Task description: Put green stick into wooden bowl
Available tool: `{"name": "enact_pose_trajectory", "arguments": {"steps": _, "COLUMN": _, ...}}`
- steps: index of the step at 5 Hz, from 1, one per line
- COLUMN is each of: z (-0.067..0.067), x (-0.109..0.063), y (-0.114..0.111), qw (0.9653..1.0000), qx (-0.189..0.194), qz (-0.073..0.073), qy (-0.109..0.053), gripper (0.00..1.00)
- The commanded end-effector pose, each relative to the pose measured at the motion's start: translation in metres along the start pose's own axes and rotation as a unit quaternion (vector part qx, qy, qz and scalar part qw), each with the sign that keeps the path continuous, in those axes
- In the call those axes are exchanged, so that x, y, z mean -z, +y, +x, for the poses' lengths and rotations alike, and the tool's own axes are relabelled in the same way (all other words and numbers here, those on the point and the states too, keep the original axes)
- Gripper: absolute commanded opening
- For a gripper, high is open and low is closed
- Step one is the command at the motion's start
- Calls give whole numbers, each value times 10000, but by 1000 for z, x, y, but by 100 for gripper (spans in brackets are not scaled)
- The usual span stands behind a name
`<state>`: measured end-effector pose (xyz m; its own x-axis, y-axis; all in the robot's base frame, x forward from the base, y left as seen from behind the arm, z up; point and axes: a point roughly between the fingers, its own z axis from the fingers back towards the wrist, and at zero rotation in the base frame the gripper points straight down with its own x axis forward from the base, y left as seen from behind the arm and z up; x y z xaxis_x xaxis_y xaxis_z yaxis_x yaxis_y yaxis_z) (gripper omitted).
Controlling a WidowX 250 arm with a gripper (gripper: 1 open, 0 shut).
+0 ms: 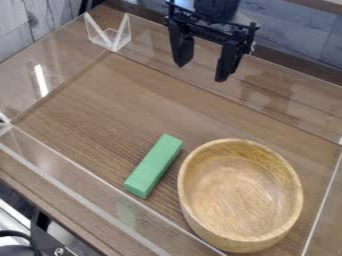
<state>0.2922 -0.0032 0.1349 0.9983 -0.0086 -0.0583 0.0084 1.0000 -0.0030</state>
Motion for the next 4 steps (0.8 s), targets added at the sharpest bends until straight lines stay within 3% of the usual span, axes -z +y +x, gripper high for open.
{"name": "enact_pose_trajectory", "arguments": {"steps": 1, "z": -6, "x": 15, "y": -5, "qw": 9999, "qx": -127, "qz": -10, "qy": 72, "gripper": 100}}
{"name": "enact_pose_trajectory", "arguments": {"steps": 2, "z": -23, "x": 37, "y": -5, "qw": 9996, "qx": -272, "qz": -9, "qy": 59, "gripper": 100}}
{"name": "enact_pose_trajectory", "arguments": {"steps": 3, "z": -41, "x": 42, "y": -10, "qw": 9993, "qx": -309, "qz": 21, "qy": -199, "gripper": 100}}
{"name": "enact_pose_trajectory", "arguments": {"steps": 4, "z": -48, "x": 40, "y": -14, "qw": 9985, "qx": -399, "qz": 51, "qy": -381, "gripper": 100}}
